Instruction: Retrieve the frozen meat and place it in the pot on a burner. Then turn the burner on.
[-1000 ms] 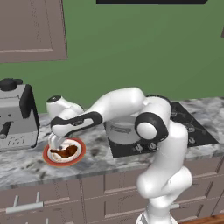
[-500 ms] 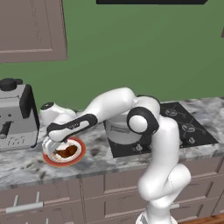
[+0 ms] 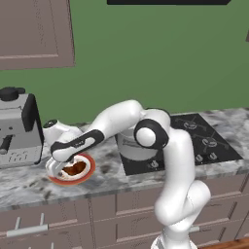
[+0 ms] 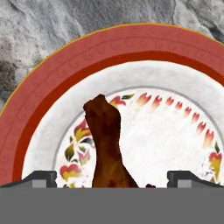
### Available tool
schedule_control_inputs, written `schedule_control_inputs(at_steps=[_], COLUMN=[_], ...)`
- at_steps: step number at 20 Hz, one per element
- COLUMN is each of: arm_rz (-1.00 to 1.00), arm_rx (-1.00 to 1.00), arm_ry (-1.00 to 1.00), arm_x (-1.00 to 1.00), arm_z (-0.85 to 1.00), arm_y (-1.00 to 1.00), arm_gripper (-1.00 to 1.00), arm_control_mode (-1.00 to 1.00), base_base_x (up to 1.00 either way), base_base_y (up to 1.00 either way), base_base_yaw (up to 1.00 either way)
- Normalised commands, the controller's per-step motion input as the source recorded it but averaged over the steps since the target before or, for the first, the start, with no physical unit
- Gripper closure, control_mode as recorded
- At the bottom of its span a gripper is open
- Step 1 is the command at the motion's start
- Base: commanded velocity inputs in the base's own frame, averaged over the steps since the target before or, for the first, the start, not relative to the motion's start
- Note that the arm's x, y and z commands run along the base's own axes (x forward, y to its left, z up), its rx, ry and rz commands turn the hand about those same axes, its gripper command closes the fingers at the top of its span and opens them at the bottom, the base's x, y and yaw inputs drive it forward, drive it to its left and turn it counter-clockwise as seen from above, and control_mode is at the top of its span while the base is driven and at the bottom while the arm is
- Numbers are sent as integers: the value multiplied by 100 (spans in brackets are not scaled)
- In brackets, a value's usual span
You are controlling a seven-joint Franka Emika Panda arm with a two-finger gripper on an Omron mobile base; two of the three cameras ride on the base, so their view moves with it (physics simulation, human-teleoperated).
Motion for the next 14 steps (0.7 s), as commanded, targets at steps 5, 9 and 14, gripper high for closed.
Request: schedule_control_inputs(at_steps=[5, 9, 14], arm_rz=[0, 0, 0], arm_rx=[0, 0, 0], arm_ry=[0, 0, 0], arm_x=[0, 0, 0], arm_z=[-11, -11, -12], arm_y=[0, 0, 0], arm_gripper=[-100, -100, 100], arm_control_mode=[-100, -100, -100], base_base_x=[0, 0, 0], base_base_y=[0, 0, 0], base_base_yaw=[0, 0, 0])
